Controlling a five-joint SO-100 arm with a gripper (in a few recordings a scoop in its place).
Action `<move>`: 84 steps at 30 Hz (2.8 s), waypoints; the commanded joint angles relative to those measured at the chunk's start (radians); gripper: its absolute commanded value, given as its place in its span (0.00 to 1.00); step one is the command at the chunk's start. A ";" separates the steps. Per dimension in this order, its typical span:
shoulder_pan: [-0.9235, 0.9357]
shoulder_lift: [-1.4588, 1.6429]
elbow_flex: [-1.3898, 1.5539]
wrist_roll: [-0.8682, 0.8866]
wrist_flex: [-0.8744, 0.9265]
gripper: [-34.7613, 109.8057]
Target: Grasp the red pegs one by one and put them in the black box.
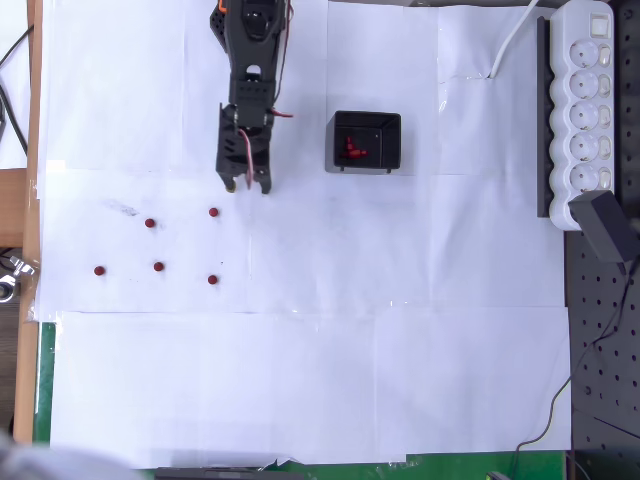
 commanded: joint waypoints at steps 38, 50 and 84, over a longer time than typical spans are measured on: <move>0.117 0.244 -0.101 0.025 -0.670 0.39; 0.121 0.328 -0.074 0.043 -0.758 0.39; 0.106 0.279 -0.014 0.014 -0.491 0.24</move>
